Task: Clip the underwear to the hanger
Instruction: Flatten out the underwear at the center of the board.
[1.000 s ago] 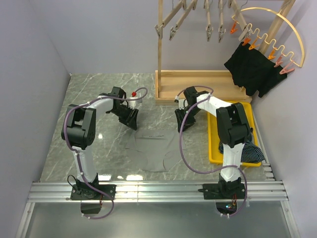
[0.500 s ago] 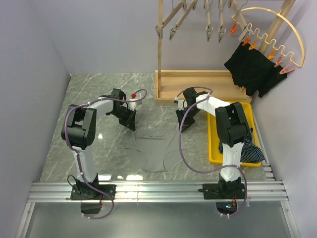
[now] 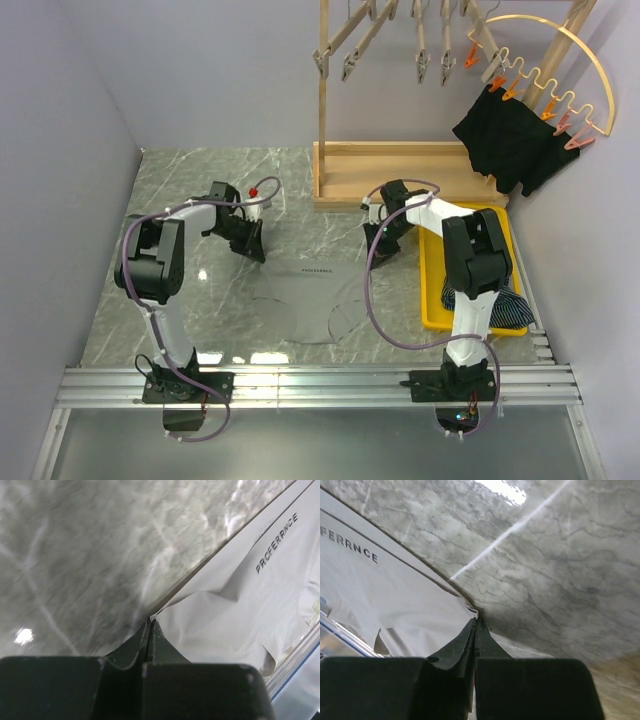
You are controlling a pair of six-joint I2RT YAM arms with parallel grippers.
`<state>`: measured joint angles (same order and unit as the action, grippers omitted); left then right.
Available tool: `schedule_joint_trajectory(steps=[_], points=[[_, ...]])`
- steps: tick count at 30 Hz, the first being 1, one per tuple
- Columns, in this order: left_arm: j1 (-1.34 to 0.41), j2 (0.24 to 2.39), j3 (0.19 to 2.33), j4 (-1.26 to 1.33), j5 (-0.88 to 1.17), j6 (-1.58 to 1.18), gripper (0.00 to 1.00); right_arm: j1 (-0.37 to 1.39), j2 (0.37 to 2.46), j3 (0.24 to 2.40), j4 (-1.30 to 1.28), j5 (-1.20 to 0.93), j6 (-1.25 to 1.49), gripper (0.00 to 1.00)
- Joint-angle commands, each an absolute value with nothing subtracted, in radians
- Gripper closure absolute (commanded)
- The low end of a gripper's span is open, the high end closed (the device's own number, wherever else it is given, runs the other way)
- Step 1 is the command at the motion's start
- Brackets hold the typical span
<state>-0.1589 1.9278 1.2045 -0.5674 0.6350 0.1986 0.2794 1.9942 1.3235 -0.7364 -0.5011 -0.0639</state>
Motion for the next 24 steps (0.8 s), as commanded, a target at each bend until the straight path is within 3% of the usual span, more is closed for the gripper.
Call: schedule_joint_trajectory(steps=[1,16,24], points=[[-0.146,1.87,1.178,-0.535,0.598,0.206,1.0,0.259,1.941,1.312,-0.706,-0.48,-0.064,1.0],[-0.117,1.738,1.071,-0.382,0.615,0.181,1.0,0.247,1.919,1.285,-0.654,-0.529,-0.054,1.0],[-0.118,1.851,1.124,-0.387,0.591,0.158,0.99,0.245,1.985,1.338,-0.663,-0.522,-0.034,1.0]])
